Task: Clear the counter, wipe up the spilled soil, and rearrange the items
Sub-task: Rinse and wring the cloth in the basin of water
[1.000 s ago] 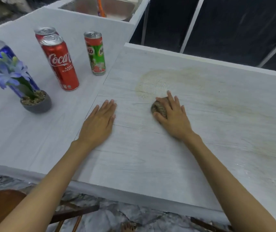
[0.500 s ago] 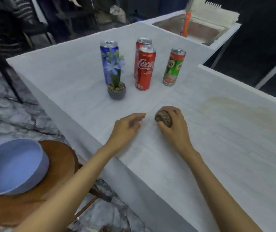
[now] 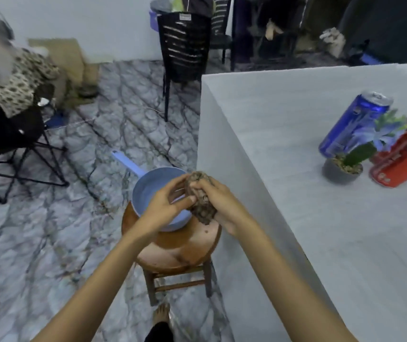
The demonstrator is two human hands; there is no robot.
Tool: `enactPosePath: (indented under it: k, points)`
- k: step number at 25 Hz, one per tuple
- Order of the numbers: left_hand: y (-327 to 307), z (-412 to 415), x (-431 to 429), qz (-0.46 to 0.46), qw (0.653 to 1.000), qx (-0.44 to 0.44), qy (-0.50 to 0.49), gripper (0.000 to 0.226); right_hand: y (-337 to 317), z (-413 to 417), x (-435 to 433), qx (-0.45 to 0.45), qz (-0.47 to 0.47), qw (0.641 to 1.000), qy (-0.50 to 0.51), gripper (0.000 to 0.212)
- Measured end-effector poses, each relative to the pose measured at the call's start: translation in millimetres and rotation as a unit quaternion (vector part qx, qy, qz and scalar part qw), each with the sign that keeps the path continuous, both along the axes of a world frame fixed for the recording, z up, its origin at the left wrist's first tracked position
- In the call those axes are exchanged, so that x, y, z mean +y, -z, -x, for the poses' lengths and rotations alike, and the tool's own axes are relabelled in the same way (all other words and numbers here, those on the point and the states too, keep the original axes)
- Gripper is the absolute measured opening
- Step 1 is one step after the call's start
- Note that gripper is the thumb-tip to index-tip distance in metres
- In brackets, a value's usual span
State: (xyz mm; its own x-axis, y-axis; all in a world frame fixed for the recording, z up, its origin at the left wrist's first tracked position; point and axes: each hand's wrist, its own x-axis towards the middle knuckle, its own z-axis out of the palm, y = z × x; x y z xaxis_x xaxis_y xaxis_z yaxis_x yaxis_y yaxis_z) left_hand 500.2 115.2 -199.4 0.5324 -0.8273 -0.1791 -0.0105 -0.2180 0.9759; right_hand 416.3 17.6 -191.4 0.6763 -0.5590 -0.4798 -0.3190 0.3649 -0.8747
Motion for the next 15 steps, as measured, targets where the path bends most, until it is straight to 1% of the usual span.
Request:
enactPosePath:
  k: [2,4,5,6,8,9,10,11,13,14,15]
  points:
    - [14.2,-27.7,12.5,-0.054,0.998,0.043,-0.013,0.059,20.2,-37.0,6.1,0.033,-0.055,0.998,-0.021,0.019]
    - [29.1,-50.1,16.2,-0.099,0.992,0.076,-0.016,0.065,37.3,-67.0,10.8,0.073,-0.114,0.991,-0.025,0.033]
    - [35.3,-58.8,14.2,-0.124,0.989,0.083,-0.021,0.064,46.6,-80.2,11.8,0.090,-0.135,0.986,-0.027,0.041]
    - [42.3,-67.0,10.1,-0.148,0.985,0.085,-0.029,0.059,54.4,-91.9,12.4,0.110,-0.147,0.982,-0.033,0.053]
    - [61.4,-81.8,-1.8,-0.191,0.979,0.072,-0.025,0.044,78.2,-110.7,8.6,0.151,-0.147,0.977,-0.036,0.086]
    - [73.1,-88.4,-7.9,-0.213,0.976,0.053,-0.013,0.038,89.4,-115.8,4.9,0.168,-0.141,0.975,-0.038,0.093]
    - [85.8,-95.7,-13.7,-0.240,0.970,0.036,-0.005,0.036,94.7,-119.3,3.3,0.182,-0.139,0.973,-0.041,0.087]
    - [95.3,-101.5,-19.0,-0.267,0.963,0.026,-0.005,0.037,99.2,-121.7,1.7,0.197,-0.128,0.971,-0.042,0.075]
    - [108.6,-109.0,-27.3,-0.305,0.952,-0.003,-0.018,0.041,105.0,-121.2,-2.2,0.219,-0.072,0.973,-0.032,0.052]
    - [109.5,-109.7,-29.8,-0.316,0.948,-0.036,-0.019,0.042,108.7,-120.7,-3.7,0.222,-0.057,0.973,-0.022,0.047]
    - [108.4,-109.1,-32.4,-0.327,0.942,-0.075,-0.008,0.045,114.0,-120.3,-5.5,0.212,-0.065,0.975,-0.011,0.045]
